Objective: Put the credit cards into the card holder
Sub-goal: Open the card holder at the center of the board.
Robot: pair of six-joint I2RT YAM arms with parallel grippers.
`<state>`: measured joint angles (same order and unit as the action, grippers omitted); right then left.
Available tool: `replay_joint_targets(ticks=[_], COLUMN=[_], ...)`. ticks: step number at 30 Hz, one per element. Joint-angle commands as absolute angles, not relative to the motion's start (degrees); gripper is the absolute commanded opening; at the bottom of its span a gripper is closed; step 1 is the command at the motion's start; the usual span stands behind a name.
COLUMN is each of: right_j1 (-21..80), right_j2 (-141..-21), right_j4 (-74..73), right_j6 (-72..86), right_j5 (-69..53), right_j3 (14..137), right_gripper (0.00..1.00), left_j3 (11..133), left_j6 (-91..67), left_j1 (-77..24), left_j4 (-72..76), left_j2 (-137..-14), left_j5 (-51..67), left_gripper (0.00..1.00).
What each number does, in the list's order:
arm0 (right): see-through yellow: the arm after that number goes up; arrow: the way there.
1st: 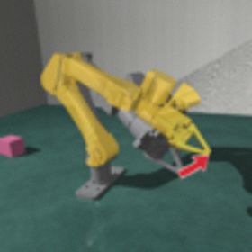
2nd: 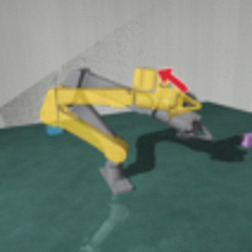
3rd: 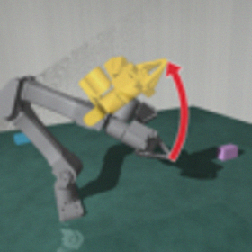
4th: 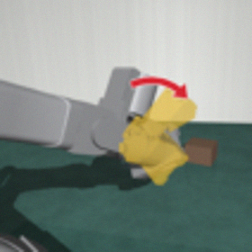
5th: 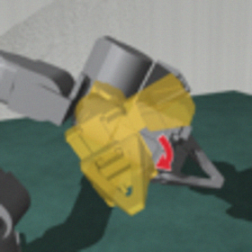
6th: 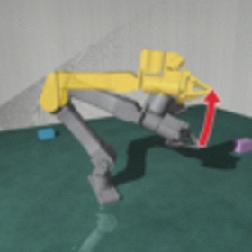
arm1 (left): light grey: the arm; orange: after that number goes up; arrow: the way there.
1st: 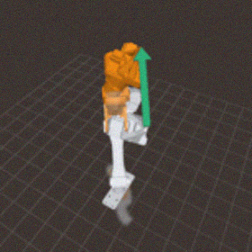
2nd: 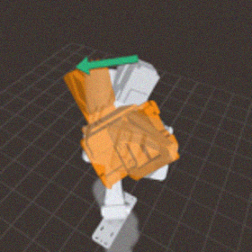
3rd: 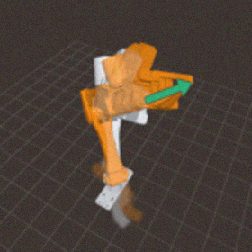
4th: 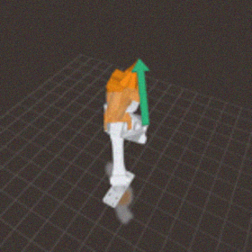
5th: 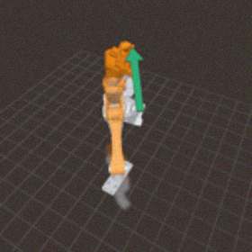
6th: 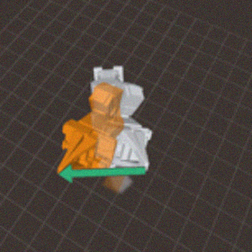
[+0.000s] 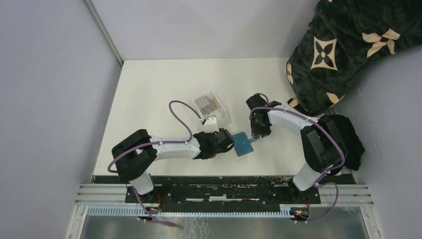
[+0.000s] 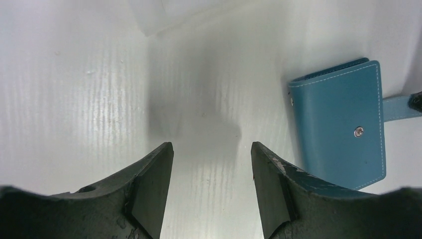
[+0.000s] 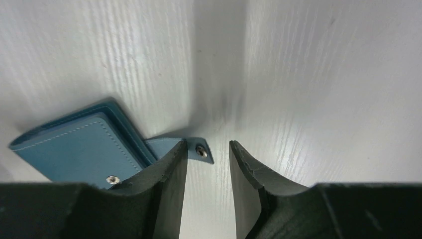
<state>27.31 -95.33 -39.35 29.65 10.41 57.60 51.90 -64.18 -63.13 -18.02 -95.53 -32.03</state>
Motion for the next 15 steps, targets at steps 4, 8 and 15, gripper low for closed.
replay_joint_targets(ticks=[4,8,15], right_j1=[27.22,27.24,29.05], right_j2=[-94.54,-94.92,-95.17], right_j4=[-40.34,-41.24,-40.48], right_j6=[27.72,27.24,23.87], right_j5=[10.91,10.17,8.04], right_j3=[65.73,68.85,75.41], right_gripper=[0.43,0.44,0.44], left_j3=[52.99,52.84,52.01], left_j6=[-63.66,-64.07,-65.21], left_j1=[-63.46,-63.38,-61.97], left_j4=[-22.53,-24.22,-27.41], left_j2=[-89.45,-87.19,-82.39], left_j5=[-38.42,-40.50,-44.40], left_gripper=[0.67,0.67,0.69])
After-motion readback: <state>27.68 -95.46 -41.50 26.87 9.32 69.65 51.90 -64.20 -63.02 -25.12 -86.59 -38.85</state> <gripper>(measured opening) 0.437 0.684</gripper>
